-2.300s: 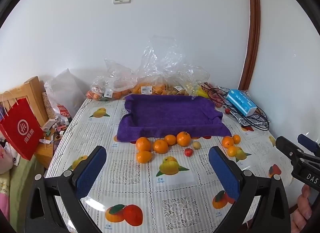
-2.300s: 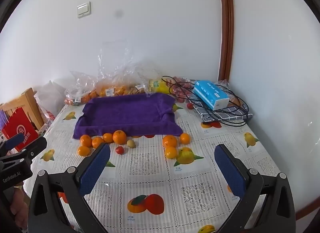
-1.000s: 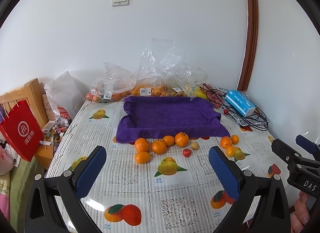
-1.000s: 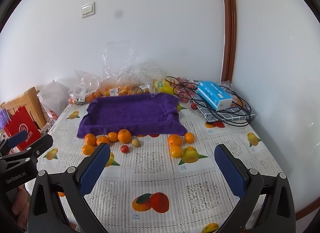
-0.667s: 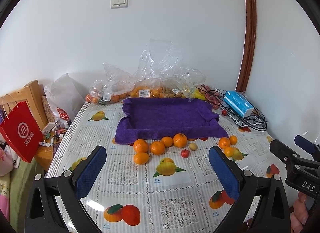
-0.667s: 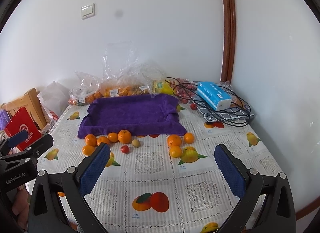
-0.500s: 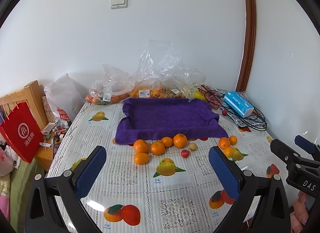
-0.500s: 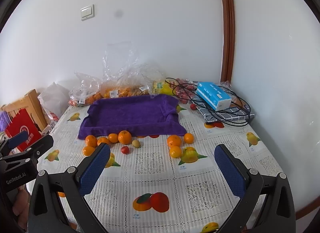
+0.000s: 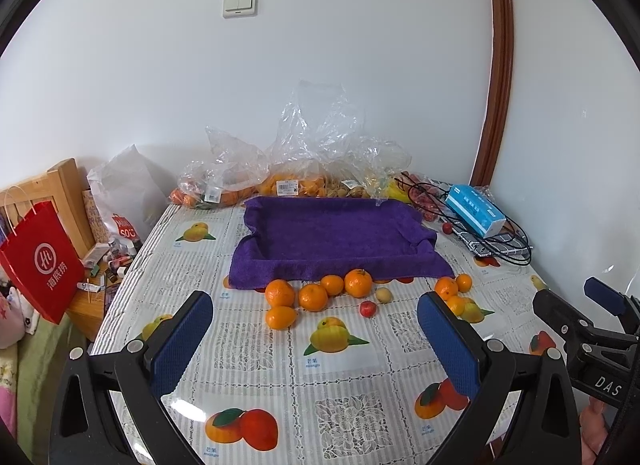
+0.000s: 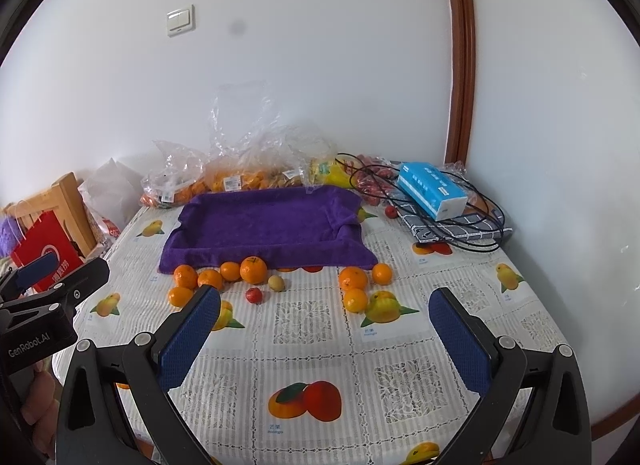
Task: Organize fruits
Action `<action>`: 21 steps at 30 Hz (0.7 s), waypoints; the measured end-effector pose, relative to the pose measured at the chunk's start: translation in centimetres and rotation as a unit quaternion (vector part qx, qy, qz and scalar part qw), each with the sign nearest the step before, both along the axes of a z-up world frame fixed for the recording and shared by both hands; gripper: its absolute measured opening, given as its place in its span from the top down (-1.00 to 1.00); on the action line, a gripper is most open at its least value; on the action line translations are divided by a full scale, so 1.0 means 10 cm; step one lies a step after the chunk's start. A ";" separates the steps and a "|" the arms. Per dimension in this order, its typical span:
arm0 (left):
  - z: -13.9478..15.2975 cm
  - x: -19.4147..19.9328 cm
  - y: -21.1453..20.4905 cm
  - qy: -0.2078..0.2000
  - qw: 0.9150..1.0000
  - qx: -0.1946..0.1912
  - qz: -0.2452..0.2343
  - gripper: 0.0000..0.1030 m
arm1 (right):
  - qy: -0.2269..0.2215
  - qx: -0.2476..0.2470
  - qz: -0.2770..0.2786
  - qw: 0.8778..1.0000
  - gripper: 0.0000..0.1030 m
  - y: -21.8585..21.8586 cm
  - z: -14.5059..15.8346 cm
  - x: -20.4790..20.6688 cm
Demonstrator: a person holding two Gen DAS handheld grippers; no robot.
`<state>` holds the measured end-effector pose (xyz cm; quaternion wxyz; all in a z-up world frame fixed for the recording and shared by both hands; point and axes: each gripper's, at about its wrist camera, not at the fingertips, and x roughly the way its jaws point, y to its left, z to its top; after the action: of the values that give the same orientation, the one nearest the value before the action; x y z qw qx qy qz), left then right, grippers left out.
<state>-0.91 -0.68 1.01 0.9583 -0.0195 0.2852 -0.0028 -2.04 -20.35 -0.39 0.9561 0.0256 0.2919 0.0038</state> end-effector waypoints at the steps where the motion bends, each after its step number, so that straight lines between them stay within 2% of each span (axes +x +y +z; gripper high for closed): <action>1: 0.00 0.00 0.00 -0.001 1.000 0.000 0.000 -0.99 | 0.000 0.000 -0.001 1.000 -0.99 0.00 0.00 0.00; 21: -0.05 0.01 -0.04 0.004 1.000 -0.003 -0.005 -0.99 | 0.005 -0.001 0.001 1.000 -0.99 -0.01 -0.05 -0.02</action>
<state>-0.80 -1.10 0.54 0.9569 -0.0212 0.2895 -0.0087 -2.20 -20.45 -0.89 0.9547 0.0246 0.2964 0.0046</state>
